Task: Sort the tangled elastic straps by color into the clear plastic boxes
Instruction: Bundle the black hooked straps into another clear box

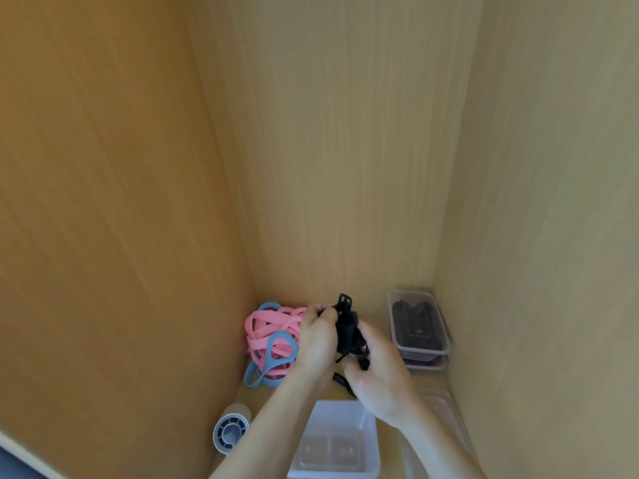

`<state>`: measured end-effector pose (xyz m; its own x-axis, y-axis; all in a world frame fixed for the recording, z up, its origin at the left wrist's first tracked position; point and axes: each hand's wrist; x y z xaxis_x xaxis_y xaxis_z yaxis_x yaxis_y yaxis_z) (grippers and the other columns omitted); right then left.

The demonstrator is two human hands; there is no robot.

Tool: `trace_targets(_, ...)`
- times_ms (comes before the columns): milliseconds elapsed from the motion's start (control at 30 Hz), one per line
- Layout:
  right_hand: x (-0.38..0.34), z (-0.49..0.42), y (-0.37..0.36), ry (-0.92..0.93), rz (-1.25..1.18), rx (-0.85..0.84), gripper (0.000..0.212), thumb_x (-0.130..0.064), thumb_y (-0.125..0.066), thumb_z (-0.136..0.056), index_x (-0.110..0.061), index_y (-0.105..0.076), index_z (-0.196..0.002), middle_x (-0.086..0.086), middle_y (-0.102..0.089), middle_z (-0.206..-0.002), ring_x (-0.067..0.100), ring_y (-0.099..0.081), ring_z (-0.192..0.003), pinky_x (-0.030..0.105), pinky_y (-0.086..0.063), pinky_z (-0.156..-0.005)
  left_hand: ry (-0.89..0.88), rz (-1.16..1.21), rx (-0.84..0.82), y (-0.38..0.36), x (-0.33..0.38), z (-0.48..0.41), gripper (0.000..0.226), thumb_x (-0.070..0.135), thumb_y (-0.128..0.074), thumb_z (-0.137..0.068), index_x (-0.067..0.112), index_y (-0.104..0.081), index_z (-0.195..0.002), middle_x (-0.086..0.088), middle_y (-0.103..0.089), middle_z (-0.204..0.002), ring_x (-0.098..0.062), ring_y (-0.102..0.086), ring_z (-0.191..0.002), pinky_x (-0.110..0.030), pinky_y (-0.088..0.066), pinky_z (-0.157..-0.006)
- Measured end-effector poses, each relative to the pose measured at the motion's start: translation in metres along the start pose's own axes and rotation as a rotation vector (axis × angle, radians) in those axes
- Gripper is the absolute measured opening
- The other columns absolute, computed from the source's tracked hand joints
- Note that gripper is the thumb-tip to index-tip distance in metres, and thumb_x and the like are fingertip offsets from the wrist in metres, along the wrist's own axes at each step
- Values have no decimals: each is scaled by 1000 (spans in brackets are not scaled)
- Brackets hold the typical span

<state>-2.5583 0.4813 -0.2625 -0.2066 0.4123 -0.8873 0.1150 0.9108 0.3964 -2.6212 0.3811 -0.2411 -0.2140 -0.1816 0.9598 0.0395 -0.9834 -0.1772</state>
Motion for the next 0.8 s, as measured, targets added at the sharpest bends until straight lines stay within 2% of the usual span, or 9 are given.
trace_targets(100, 9, 6, -9, 66, 220, 66, 64, -19, -64, -90, -37, -38, -146, -27, -48, -130, -8, -44, -123, 16, -39, -103, 187, 185, 5, 1, 2, -4, 18, 7, -41, -94, 3, -58, -92, -13, -61, -80, -27, -60, -72, -32, -48, -59)
trace_targets(233, 17, 7, -11, 101, 461, 60, 57, -20, -64, -94, -22, -41, -147, -8, -51, -134, 14, -49, -123, 26, -43, -99, 386, 384, -2, 5, -1, -3, 23, 5, -38, -95, 6, -60, -88, -11, -67, -73, -24, -62, -72, -31, -51, -57)
trace_targets(400, 25, 17, -23, 117, 441, 93, 50, -20, -68, -91, -21, -52, -138, -7, -60, -127, 18, -58, -116, 30, -50, -95, 460, 350, -61, 22, -10, 4, 31, 8, -38, -90, -3, -62, -106, -21, -74, -83, -35, -71, -78, -36, -58, -56)
trace_targets(434, 27, 20, -27, 125, 432, 112, 51, -20, -70, -90, -22, -52, -138, -6, -61, -125, 19, -60, -115, 32, -51, -94, 464, 319, -66, 26, -12, 6, 33, 8, -39, -89, -4, -62, -110, -23, -75, -91, -36, -72, -81, -39, -59, -60)
trace_targets(500, 33, 26, -37, 105, 400, 141, 68, -19, -72, -88, -26, -42, -147, -5, -62, -124, 18, -62, -113, 35, -55, -91, 457, 248, -45, 34, -20, 4, 38, 9, -42, -89, -3, -61, -118, -25, -71, -109, -37, -68, -94, -42, -57, -71)
trace_targets(567, 36, 34, -45, 78, 379, 127, 90, -18, -72, -88, -39, -19, -158, -8, -63, -122, 13, -61, -107, 34, -56, -86, 449, 183, -28, 42, -28, 5, 30, 9, -44, -89, 1, -63, -111, -19, -71, -99, -33, -65, -89, -36, -55, -64)
trace_targets(600, 37, 38, -48, 83, 399, 98, 94, -18, -71, -88, -46, -14, -157, -10, -62, -119, 12, -61, -105, 32, -56, -84, 445, 155, -11, 46, -31, 6, 24, 7, -45, -90, 3, -62, -104, -16, -68, -90, -30, -62, -84, -33, -53, -61)
trace_targets(700, 42, 46, -57, 47, 376, 47, 75, -14, -69, -89, -42, -38, -151, -12, -61, -122, 10, -60, -110, 21, -50, -91, 425, 76, 8, 58, -39, 9, 18, -1, -45, -90, 0, -60, -101, -15, -60, -89, -26, -57, -81, -33, -51, -63)
trace_targets(800, 48, 50, -61, -86, 227, 102, 63, -9, -73, -87, -35, -54, -141, -22, -62, -127, -2, -58, -112, 2, -39, -92, 354, 13, -125, 79, -45, 14, 28, 2, -49, -92, -3, -68, -111, -15, -69, -99, -23, -62, -90, -30, -54, -76)
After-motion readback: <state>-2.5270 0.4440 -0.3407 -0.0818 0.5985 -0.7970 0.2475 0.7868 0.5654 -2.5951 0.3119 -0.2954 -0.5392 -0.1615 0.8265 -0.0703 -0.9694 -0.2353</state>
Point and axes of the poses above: each hand's wrist, its own z-axis away from the middle knuckle, its own y-axis out of the back of the hand, x = y × z
